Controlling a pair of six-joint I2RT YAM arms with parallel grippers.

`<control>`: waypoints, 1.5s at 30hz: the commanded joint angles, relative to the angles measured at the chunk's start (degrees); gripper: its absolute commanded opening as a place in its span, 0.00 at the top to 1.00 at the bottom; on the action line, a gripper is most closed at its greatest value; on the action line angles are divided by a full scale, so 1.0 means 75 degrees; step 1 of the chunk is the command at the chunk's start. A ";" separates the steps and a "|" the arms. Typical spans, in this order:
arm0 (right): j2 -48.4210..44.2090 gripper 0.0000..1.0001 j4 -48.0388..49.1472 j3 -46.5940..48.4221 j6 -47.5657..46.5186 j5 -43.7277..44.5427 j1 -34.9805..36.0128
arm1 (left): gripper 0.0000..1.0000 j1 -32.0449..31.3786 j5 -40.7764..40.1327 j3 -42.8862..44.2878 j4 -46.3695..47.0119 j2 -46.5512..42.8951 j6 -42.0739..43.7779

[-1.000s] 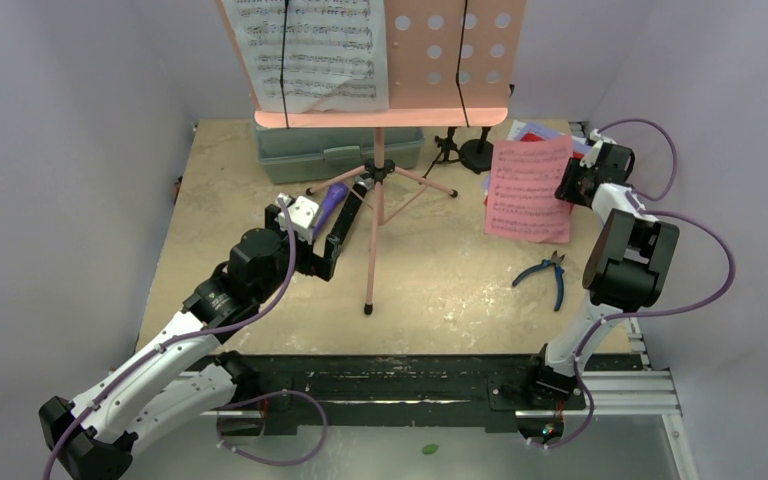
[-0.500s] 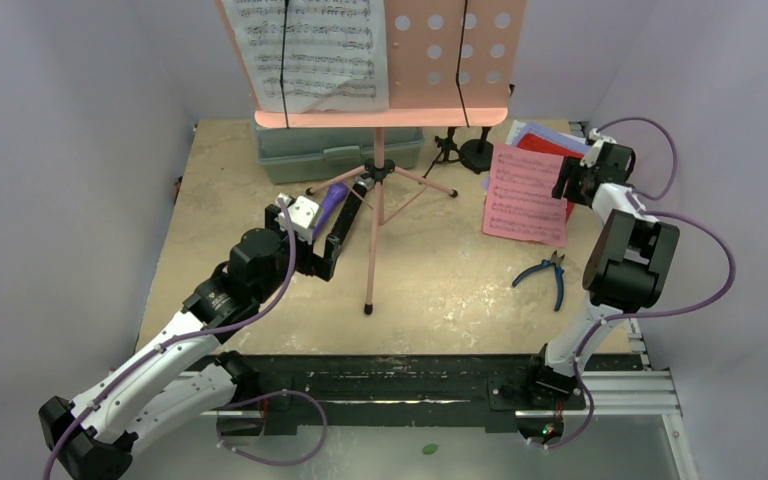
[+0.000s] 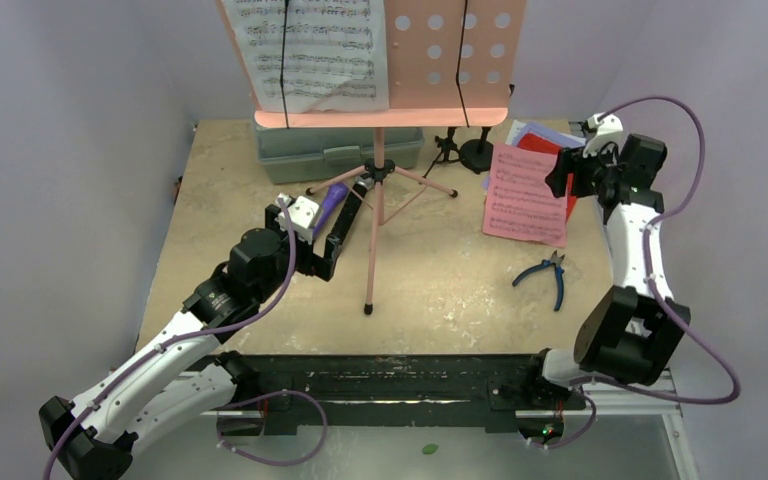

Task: Pack up the instrument practice props
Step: Place the sheet music at the center of the board, then pick up the sheet music from the music stand.

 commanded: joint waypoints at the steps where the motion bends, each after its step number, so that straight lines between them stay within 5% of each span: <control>1: -0.0861 0.28 -0.1057 -0.0250 -0.0744 -0.1319 0.0006 | 0.05 0.0059 0.0082 0.0078 0.0196 -0.0038 -0.0005; 11: -0.2783 0.19 -0.2883 -0.0081 -0.1887 -0.2385 0.0005 | 0.05 0.0079 0.0018 0.0066 0.0196 0.0023 -0.0008; 22: -0.2999 0.04 -0.5875 0.1542 -0.3828 -0.4728 0.0423 | 0.05 0.0102 -0.0256 0.0054 0.0188 0.0244 0.0021; 30: -0.2857 0.02 -0.5486 0.2650 -0.2644 -0.4669 0.2276 | 0.05 0.0104 -0.0561 0.0002 0.0196 0.0439 0.0039; 45: -0.0886 0.01 -0.5075 0.6978 -0.1857 -0.3432 0.5729 | 0.05 0.0107 -0.0958 -0.0116 0.0264 0.0535 0.0109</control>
